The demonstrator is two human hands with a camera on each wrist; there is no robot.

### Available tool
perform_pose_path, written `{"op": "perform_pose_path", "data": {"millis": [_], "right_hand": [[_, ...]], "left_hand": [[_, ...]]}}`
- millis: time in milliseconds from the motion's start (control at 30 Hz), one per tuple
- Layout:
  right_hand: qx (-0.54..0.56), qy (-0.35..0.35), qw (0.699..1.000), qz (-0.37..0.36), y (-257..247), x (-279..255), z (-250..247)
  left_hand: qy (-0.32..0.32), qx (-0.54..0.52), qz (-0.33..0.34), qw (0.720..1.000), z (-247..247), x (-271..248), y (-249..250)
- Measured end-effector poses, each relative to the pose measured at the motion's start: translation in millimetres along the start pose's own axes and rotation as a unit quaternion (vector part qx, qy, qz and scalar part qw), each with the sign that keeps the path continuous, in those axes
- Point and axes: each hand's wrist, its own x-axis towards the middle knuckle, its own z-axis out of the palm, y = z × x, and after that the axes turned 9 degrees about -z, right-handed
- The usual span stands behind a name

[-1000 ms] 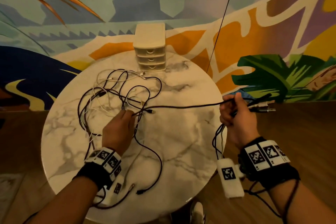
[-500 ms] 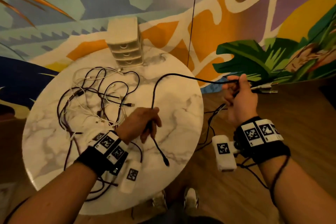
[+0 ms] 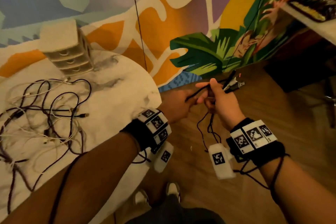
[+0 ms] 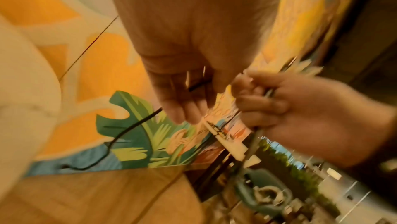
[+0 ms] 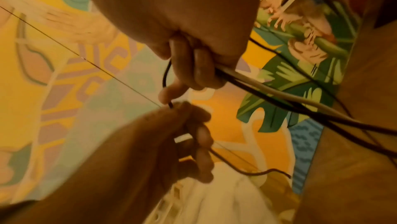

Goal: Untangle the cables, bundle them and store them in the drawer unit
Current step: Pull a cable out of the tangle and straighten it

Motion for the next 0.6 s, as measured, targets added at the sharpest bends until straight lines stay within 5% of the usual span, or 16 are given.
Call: {"op": "perform_pose_path", "data": {"millis": [100,200,300,400,500,600], "right_hand": [[-0.042,0.014,0.999,0.017,3.2,-0.9,-35.1],[-0.06,0.016,0.998,0.001,5.2,-6.0,-58.7],[-0.108,0.017,0.993,-0.045,7.4,0.1,-66.6],[-0.135,0.03,0.985,-0.099,1.5,11.6,-63.2],[-0.109,0.051,0.987,-0.108,-15.6,23.4,-60.1],[-0.094,-0.038,0.992,-0.068,-29.8,24.0,-48.8]], "left_hand": [[-0.044,0.055,-0.107,0.992,20.9,26.7,-42.4],[-0.109,0.218,-0.218,0.945,38.5,31.7,-67.4],[-0.052,0.085,-0.055,0.994,44.9,24.2,-27.5],[0.012,-0.057,0.081,0.995,36.9,19.2,37.1],[0.083,-0.027,0.156,0.984,22.6,28.2,65.6],[0.02,0.025,0.166,0.986,12.2,38.1,76.1]]}}
